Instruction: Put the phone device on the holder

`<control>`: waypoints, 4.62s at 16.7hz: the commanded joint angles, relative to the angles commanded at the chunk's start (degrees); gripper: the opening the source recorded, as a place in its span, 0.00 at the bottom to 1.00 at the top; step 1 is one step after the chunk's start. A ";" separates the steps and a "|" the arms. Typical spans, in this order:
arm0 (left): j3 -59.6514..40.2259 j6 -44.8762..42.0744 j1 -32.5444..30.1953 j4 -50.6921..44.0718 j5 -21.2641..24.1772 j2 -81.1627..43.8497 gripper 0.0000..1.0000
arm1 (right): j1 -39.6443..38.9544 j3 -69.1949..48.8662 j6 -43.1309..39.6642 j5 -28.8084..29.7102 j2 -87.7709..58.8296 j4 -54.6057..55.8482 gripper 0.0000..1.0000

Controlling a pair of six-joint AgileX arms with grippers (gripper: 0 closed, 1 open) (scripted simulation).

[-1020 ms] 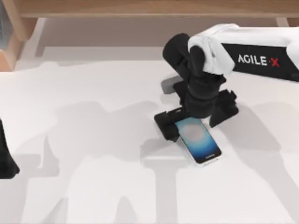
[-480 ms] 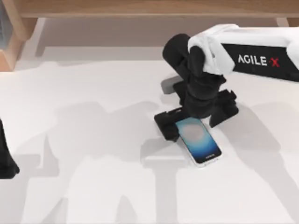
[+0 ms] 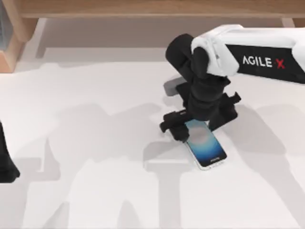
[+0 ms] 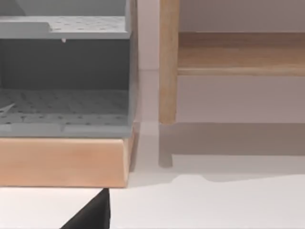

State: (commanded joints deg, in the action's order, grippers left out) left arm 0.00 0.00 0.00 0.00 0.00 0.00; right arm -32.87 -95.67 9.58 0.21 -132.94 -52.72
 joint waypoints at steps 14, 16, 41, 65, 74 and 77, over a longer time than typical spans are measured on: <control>0.00 0.00 0.00 0.00 0.00 0.00 1.00 | 0.18 -2.88 -0.10 0.36 4.09 -4.78 0.00; 0.00 0.00 0.00 0.00 0.00 0.00 1.00 | 0.18 -2.88 -0.10 0.36 4.09 -4.78 0.00; 0.00 0.00 0.00 0.00 0.00 0.00 1.00 | 48.10 15.63 -12.11 -17.03 58.18 25.87 0.00; 0.00 0.00 0.00 0.00 0.00 0.00 1.00 | 77.69 60.67 -18.58 -19.98 72.64 51.39 0.00; 0.00 0.00 0.00 0.00 0.00 0.00 1.00 | 74.41 60.19 -22.43 -16.29 67.62 57.25 0.00; 0.00 0.00 0.00 0.00 0.00 0.00 1.00 | 73.85 59.52 -20.40 -15.40 63.57 60.29 0.00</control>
State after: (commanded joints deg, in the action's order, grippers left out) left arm 0.00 0.00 0.00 0.00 0.00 0.00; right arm 40.99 -36.15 -10.82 -15.19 -69.37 7.56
